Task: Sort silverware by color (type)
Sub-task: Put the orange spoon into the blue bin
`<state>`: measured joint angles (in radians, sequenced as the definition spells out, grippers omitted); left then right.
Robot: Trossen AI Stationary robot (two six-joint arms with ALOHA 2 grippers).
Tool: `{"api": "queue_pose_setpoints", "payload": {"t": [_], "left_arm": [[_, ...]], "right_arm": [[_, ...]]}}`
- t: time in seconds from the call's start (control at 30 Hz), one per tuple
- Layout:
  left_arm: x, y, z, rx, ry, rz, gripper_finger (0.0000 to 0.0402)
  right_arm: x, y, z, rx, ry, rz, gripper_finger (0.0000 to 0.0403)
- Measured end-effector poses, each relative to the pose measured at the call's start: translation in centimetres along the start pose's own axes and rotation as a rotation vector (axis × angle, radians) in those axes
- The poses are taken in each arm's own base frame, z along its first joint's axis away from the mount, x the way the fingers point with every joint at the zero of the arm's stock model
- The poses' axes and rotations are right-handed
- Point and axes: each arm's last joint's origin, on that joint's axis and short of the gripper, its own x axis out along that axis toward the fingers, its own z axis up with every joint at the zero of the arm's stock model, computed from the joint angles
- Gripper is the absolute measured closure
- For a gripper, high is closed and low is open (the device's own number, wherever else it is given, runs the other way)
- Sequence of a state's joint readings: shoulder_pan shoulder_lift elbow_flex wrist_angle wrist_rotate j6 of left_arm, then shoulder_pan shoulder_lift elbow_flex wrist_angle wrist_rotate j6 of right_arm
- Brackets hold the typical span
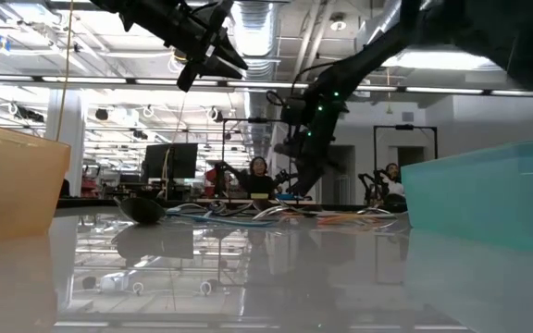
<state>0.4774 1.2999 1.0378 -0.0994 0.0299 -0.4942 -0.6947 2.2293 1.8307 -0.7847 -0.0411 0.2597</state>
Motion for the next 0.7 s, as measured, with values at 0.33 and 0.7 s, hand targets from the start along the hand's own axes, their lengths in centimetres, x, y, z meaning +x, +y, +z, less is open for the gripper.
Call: {"api": "queue_pose_setpoints", "payload": {"t": [0.33,0.7], "left_arm": [[0.0,0.0,0.0,0.011,-0.001,0.0,0.0313],[0.0,0.0,0.0,0.021,0.001,-0.002,0.0313]], "right_arm": [[3.1,1.4,2.3,-0.178,0.222,-0.012,0.0403],[0.1,8.4,0.0,-0.701,0.242,0.573,0.0403]]}}
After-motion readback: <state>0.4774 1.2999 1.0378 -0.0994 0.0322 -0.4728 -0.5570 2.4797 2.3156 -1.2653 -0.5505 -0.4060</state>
